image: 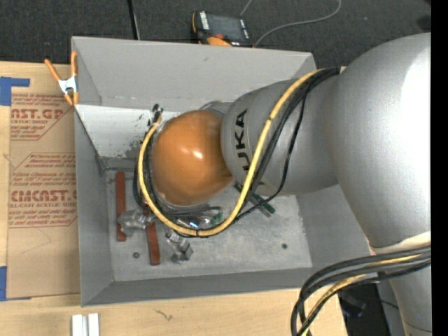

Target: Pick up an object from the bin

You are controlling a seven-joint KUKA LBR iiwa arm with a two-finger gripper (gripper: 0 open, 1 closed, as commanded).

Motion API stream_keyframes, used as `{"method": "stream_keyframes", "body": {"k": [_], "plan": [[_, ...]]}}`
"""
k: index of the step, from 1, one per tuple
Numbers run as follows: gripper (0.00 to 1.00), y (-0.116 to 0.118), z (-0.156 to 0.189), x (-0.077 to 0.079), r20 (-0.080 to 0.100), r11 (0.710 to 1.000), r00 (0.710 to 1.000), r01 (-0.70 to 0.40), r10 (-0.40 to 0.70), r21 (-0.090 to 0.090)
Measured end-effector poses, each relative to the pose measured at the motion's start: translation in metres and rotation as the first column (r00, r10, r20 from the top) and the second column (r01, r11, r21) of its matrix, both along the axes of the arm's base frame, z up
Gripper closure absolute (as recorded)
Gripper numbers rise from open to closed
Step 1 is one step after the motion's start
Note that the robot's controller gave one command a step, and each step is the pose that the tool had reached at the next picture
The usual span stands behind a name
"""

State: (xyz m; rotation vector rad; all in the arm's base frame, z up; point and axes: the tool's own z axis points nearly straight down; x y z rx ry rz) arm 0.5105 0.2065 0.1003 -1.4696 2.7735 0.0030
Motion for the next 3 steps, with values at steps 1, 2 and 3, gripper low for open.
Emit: {"method": "stream_keyframes", "body": {"k": [1,2,3], "plan": [[0.0,0.011,-0.001,0.014,0.001,0.992,0.992,-0.129,0.129,0.0],[0.0,0.009,-0.031,0.011,0.0,0.901,0.901,-0.434,0.434,-0.001],[0.0,0.029,-0.031,-0.016,-0.002,0.805,0.805,-0.594,0.594,0.001]]}}
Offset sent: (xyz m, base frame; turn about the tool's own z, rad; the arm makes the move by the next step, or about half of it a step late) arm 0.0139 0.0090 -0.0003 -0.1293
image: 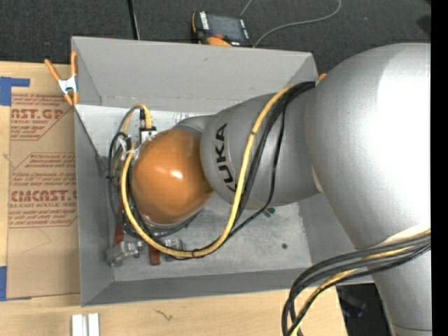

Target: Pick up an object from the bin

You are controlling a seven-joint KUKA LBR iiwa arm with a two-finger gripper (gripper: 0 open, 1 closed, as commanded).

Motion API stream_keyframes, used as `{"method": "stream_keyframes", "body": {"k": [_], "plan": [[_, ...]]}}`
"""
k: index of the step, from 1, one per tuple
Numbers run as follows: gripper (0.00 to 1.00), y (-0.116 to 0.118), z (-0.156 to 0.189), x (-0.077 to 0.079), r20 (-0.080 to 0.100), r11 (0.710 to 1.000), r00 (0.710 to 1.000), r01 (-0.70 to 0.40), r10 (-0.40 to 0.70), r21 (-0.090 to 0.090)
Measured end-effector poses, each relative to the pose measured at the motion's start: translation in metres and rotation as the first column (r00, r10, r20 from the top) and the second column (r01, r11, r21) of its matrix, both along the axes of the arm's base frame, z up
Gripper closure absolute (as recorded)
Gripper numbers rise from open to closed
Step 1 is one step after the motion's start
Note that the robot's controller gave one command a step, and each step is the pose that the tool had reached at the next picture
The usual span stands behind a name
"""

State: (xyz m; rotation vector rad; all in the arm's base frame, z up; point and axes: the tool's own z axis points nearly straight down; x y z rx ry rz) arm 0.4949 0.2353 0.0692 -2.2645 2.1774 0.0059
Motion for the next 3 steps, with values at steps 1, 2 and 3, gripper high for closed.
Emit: {"method": "stream_keyframes", "body": {"k": [1,2,3], "plan": [[1.0,-0.001,0.001,0.001,0.001,1.0,1.0,0.002,-0.002,0.0],[1.0,0.001,0.029,0.001,0.004,1.0,1.0,0.004,-0.004,0.001],[1.0,0.003,0.087,0.002,0.008,1.0,1.0,0.005,-0.005,0.002]]}}
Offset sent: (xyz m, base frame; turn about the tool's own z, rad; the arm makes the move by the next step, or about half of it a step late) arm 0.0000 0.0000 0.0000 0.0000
